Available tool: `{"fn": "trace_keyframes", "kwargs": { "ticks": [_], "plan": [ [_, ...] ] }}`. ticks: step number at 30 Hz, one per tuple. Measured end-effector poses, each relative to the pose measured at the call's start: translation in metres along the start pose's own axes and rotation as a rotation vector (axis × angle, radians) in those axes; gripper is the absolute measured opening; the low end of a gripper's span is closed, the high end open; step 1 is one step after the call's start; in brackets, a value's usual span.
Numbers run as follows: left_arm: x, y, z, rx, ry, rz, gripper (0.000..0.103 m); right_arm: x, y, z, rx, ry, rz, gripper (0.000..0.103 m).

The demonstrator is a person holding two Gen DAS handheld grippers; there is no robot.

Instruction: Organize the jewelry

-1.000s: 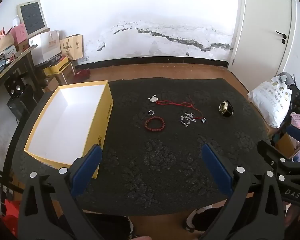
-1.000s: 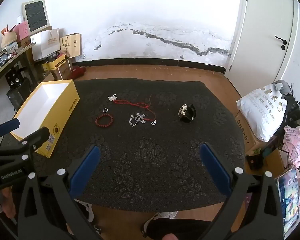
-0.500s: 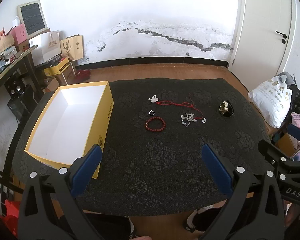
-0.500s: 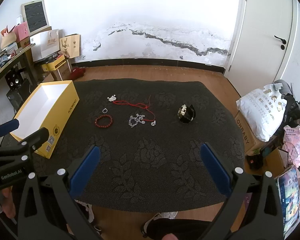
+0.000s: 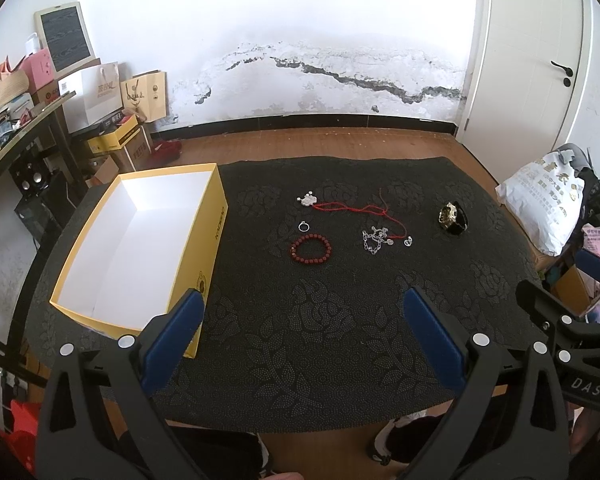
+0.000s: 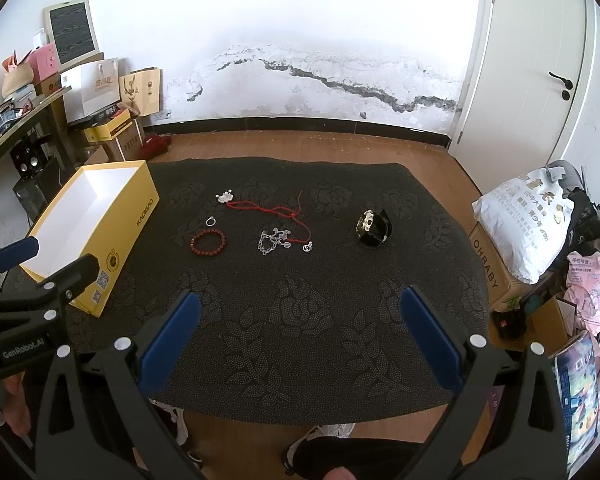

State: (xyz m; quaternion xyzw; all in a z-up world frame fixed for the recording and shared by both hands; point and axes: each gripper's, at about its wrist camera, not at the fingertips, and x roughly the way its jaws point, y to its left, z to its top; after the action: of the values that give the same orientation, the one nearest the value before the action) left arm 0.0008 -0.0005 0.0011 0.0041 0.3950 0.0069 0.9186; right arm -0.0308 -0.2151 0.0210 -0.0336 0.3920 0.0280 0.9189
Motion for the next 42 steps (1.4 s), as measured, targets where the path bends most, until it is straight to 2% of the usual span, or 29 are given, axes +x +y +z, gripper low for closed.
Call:
{"fn": "trace_keyframes", "kwargs": {
  "ticks": [42],
  "plan": [
    [-0.0002,-0.0007,-0.0019,0.003,0.001,0.003,0.097,0.0001,0.0026,-0.0008,-0.002,-0.005,0.000,0.097]
  ]
}}
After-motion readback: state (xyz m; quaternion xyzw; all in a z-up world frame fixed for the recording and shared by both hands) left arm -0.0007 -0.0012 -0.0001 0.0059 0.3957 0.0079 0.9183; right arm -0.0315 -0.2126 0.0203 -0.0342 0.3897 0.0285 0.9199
